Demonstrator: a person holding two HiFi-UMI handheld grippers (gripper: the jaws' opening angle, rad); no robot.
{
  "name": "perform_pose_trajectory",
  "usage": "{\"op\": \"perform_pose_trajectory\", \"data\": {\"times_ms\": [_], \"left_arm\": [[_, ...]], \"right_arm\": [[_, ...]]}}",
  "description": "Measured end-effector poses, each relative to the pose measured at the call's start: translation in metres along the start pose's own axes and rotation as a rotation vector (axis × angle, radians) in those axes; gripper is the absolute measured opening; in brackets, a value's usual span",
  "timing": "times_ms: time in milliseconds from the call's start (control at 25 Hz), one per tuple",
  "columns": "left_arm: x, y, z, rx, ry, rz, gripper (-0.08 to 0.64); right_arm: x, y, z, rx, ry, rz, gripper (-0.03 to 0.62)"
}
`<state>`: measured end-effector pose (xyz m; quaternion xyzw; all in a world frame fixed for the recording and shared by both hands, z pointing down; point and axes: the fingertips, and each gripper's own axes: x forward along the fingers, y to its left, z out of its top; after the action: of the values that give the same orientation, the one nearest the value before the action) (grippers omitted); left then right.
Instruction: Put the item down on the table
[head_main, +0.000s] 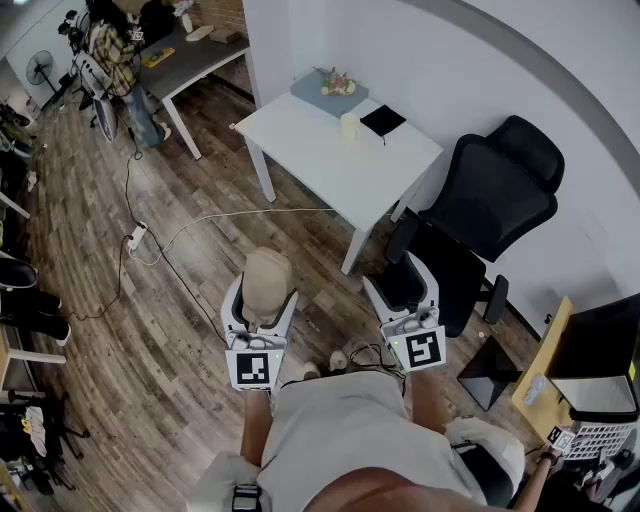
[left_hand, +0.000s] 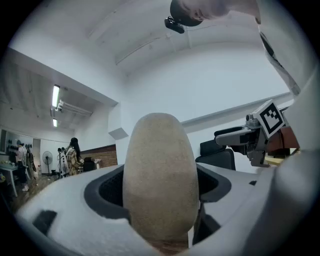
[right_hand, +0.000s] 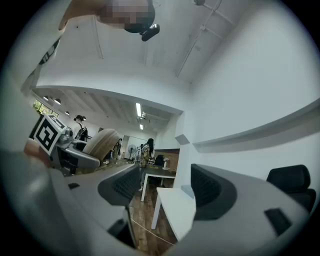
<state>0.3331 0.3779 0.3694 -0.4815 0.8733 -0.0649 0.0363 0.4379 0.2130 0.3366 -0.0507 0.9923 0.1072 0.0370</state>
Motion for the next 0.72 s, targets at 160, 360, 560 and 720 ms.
{"op": "perform_pose_trajectory", "data": {"times_ms": [160, 360, 560, 720], "left_arm": [[0.001, -0.020, 0.004, -0.001, 0.000, 0.018, 0.394], [0.001, -0.028, 0.003, 0.048, -0.007, 0.039, 0.394], [0.010, -0.028, 0.006, 0.062, -0.007, 0.059, 0.394], [0.016, -0.022, 0.007, 0.037, -0.003, 0.073, 0.394]], "right_arm": [[-0.013, -0.014, -0.009, 0.032, -0.001, 0.003, 0.312], [-0.017, -0.023, -0.017, 0.053, -0.010, 0.017, 0.324], [-0.007, -0.027, -0.021, 0.053, -0.004, 0.039, 0.324], [0.004, -0.026, -0.025, 0.048, -0.018, 0.047, 0.324]]}}
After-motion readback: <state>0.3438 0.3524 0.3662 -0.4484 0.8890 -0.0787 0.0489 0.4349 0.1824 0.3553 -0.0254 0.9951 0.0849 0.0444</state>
